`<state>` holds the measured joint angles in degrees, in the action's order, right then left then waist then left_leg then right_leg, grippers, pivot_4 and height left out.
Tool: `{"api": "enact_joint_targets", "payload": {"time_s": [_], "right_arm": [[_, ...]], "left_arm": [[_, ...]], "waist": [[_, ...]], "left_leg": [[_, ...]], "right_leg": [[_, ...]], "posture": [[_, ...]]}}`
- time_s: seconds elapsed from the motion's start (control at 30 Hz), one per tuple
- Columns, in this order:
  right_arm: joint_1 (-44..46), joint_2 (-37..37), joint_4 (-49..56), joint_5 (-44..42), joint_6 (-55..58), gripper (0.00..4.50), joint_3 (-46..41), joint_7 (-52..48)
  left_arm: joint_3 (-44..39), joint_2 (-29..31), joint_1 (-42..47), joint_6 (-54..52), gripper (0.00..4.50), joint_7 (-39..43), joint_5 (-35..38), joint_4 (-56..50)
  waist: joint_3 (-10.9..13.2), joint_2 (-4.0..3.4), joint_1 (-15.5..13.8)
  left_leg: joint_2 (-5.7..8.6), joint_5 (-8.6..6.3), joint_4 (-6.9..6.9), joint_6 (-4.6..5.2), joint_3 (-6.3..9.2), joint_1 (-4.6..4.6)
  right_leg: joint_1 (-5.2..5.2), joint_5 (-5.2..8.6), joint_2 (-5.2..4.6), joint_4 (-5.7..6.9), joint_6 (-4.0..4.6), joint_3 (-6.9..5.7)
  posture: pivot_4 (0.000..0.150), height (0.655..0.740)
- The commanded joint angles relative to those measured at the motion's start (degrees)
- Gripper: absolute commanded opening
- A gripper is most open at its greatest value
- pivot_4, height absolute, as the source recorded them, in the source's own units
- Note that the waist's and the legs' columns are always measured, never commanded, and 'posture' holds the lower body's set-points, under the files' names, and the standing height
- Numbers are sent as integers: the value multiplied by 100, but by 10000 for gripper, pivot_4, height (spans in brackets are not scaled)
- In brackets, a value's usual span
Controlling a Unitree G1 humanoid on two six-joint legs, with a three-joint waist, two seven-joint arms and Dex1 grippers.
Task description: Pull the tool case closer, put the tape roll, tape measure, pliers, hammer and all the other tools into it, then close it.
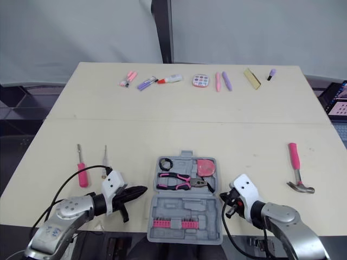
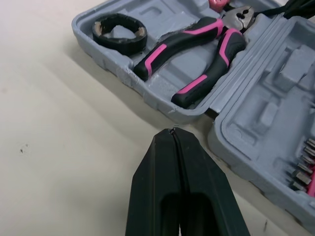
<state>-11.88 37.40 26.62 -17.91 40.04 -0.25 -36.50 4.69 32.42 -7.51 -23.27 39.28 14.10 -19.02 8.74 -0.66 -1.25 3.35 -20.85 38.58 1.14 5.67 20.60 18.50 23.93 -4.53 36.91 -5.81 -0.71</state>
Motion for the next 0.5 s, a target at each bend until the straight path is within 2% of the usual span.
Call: {"api": "enact_joint_targets", "payload": {"time_s": [0.03, 0.5], "right_arm": [[49, -14, 54, 45, -13, 522, 25, 72], [219, -68, 44, 88, 109, 522, 208, 80]], "left_arm": [[151, -14, 91, 239, 0, 134, -91, 132], [562, -77, 467, 576, 0, 362, -341, 760]], "waist": [[0, 0, -7], [0, 0, 5]], "left_leg": [[1, 0, 1, 0, 0, 0], [1, 0, 3, 0, 0, 0]], "right_leg": [[-1, 0, -1, 0, 0, 0], [3, 0, -1, 7, 0, -2]], "posture": [[1500, 7134], [1500, 7134]]}}
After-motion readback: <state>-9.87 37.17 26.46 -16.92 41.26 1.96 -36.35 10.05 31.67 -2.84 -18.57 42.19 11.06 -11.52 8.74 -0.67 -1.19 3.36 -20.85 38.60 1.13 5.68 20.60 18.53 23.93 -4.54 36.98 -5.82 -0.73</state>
